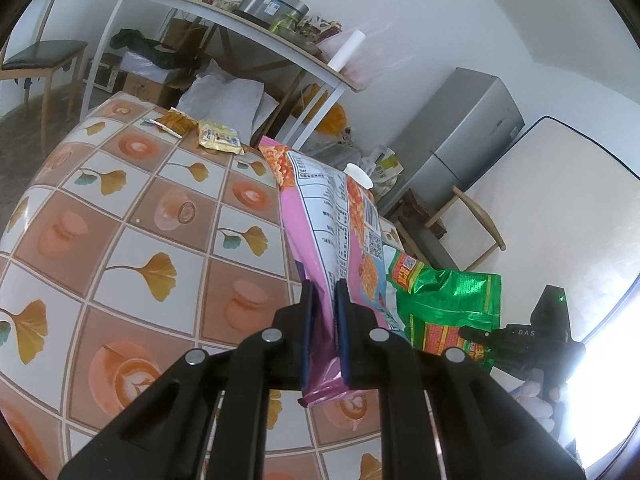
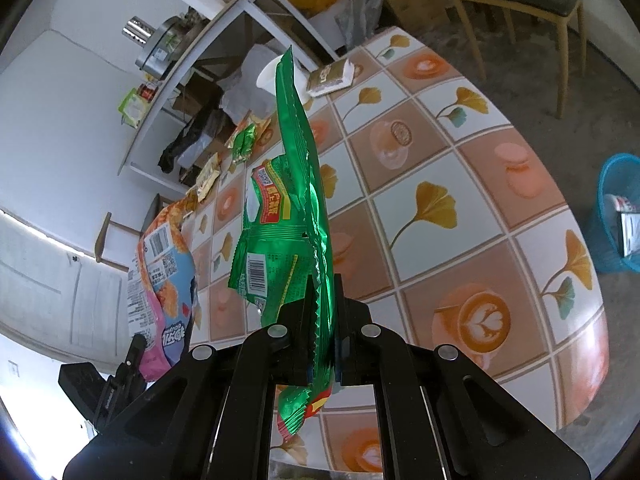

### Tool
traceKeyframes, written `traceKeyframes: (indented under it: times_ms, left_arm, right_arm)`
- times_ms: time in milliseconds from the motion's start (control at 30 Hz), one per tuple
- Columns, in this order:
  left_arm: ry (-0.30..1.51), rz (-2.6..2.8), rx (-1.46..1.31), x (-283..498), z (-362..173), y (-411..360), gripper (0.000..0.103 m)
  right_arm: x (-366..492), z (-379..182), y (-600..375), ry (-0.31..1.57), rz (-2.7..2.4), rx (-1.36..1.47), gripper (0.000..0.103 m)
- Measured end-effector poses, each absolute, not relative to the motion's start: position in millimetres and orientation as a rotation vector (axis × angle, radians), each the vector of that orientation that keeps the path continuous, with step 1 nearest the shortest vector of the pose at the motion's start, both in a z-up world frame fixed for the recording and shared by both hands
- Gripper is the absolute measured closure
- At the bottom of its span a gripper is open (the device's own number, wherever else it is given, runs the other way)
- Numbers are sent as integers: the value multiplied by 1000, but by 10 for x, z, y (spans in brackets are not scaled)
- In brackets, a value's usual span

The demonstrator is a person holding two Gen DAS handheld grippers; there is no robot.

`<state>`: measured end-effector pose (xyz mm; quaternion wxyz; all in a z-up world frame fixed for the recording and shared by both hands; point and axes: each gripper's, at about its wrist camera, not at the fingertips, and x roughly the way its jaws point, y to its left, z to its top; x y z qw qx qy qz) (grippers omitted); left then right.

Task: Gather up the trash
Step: 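Lift the pink bag and green bag and carry them toward the blue wastebasket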

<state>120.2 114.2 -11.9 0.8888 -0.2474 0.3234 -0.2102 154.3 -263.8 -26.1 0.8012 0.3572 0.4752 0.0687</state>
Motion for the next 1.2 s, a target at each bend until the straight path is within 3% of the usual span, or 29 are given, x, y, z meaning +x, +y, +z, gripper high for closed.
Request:
traceKeyframes:
  times_ms: [800,1200]
  left_arm:
    - [647,-479,-504,1242,-28,911,93]
    - [629,-637,-405,1284,320,163,93]
  right_arm:
    - [1398,-204,-2974,971,108,806,98]
    - [717,-19,-3846,798,-13,909,98]
